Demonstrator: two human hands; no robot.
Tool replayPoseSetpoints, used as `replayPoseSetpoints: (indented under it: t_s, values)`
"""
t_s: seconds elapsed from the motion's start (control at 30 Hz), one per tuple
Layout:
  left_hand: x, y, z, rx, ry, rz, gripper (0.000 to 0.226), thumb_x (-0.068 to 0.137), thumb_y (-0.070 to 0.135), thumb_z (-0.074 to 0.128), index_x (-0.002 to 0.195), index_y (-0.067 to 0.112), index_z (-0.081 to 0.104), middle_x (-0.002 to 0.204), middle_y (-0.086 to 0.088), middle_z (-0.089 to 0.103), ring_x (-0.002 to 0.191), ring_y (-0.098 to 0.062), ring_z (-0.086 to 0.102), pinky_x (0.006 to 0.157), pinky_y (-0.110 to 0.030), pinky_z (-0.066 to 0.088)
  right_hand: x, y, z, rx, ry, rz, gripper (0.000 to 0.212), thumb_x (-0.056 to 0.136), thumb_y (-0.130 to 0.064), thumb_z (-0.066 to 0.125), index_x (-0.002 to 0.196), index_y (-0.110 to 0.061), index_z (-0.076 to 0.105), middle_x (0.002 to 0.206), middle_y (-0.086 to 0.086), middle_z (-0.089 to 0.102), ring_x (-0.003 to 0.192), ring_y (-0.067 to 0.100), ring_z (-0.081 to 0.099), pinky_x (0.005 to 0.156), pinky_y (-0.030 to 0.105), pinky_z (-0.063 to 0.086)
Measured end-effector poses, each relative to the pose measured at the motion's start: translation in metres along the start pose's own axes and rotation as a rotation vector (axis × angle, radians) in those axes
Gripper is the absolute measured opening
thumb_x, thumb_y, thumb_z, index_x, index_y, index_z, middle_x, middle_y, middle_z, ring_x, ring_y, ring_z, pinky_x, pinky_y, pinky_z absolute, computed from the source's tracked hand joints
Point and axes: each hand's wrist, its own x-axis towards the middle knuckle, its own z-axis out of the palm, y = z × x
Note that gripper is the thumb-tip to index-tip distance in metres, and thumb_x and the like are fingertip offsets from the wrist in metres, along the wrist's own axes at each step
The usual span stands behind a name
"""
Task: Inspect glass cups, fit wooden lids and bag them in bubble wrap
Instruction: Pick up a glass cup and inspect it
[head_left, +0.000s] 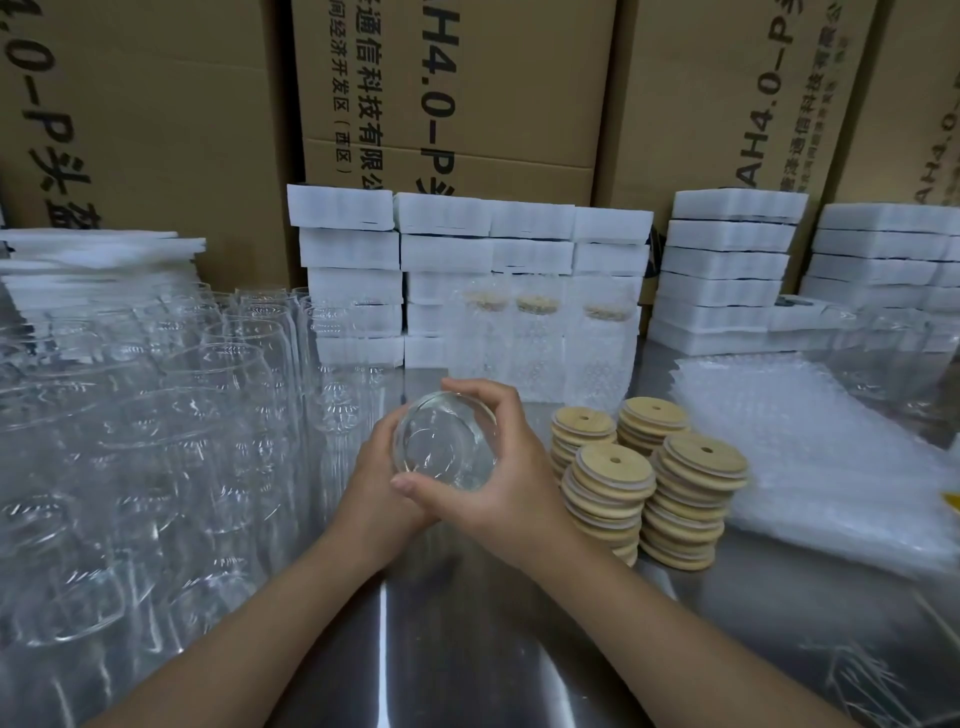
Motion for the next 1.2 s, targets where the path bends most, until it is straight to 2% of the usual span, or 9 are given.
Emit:
replayPoseSetpoints:
  t_s: [0.2,0.3,0.5,0.57,0.77,0.87,0.93,1.07,1.2]
  values:
    - [-0.004,0.004,0.002,0.111,0.003,0.004,0.087,0.052,0.046,0.077,0.129,0.054,0.039,0.129,-0.004,0.055,0.108,-0.017,0.064,0.089,-0.043,0.056,-0.001,0.001,0.007,0.142,0.137,0.032,0.068,0.05,-0.047,0.085,0.107,-0.034,0.049,0.105,-0.026,0.059,0.101,-0.007,0.059,0.081,0.005,0.043]
    - [-0.006,0.009,0.001,0.177,-0.009,0.03,0.092,0.054,0.043,0.078,0.138,0.031,0.04,0.123,-0.01,0.06,0.108,-0.021,0.064,0.089,-0.045,0.056,0.001,0.002,0.009,0.174,0.183,0.046,0.065,0.048,-0.048,0.085,0.102,-0.038,0.05,0.104,-0.019,0.062,0.1,-0.003,0.061,0.081,0.009,0.045]
    - [-0.007,0.017,0.002,0.168,-0.049,0.047,0.1,0.051,0.043,0.086,0.14,0.023,0.042,0.129,-0.014,0.057,0.12,-0.029,0.058,0.098,-0.054,0.048,0.003,0.005,0.012,0.183,0.263,0.091,0.057,0.049,-0.054,0.084,0.094,-0.039,0.052,0.102,-0.013,0.063,0.104,0.005,0.061,0.093,0.028,0.049]
    - [-0.009,0.017,0.002,0.156,-0.048,0.037,0.104,0.048,0.046,0.088,0.139,0.023,0.042,0.131,-0.011,0.056,0.122,-0.027,0.057,0.1,-0.053,0.048,0.005,0.004,0.011,0.213,0.283,0.115,0.049,0.053,-0.051,0.084,0.089,-0.037,0.054,0.098,-0.011,0.066,0.101,0.008,0.063,0.093,0.036,0.05]
    - [-0.012,0.019,0.005,0.095,-0.019,0.064,0.108,0.037,0.057,0.09,0.133,0.038,0.044,0.133,0.005,0.052,0.122,-0.013,0.056,0.101,-0.045,0.049,0.01,0.0,0.005,0.31,0.306,0.159,0.008,0.089,-0.023,0.066,0.084,-0.022,0.061,0.087,-0.01,0.07,0.088,0.007,0.066,0.083,0.028,0.052]
    - [-0.014,0.021,0.006,0.026,-0.006,0.039,0.094,0.034,0.054,0.09,0.116,0.058,0.045,0.125,0.021,0.052,0.117,-0.004,0.057,0.097,-0.036,0.053,0.01,-0.001,0.003,0.383,0.282,0.167,0.015,0.097,-0.014,0.053,0.089,-0.016,0.065,0.092,-0.005,0.072,0.091,0.01,0.066,0.084,0.028,0.053]
    - [-0.014,0.022,0.005,-0.027,0.006,0.05,0.093,0.035,0.051,0.09,0.117,0.051,0.047,0.12,0.025,0.057,0.112,0.005,0.058,0.096,-0.029,0.053,0.009,-0.001,0.002,0.418,0.248,0.141,0.021,0.099,-0.011,0.047,0.096,-0.015,0.068,0.097,-0.005,0.072,0.096,0.008,0.066,0.083,0.023,0.051]
    - [-0.012,0.023,0.004,-0.093,-0.005,0.032,0.09,0.042,0.04,0.093,0.12,0.042,0.049,0.116,0.011,0.068,0.108,-0.013,0.067,0.097,-0.046,0.053,0.006,0.0,0.002,0.384,0.172,0.065,0.032,0.09,-0.017,0.041,0.111,-0.026,0.065,0.111,-0.009,0.069,0.111,0.008,0.061,0.095,0.024,0.048]
    - [-0.012,0.024,0.003,-0.107,0.023,0.006,0.086,0.039,0.044,0.091,0.114,0.045,0.047,0.11,0.02,0.068,0.105,-0.012,0.069,0.095,-0.042,0.054,0.003,0.001,0.002,0.281,0.051,0.0,0.047,0.086,-0.012,0.039,0.127,-0.034,0.047,0.128,-0.017,0.057,0.122,0.0,0.05,0.103,0.021,0.039]
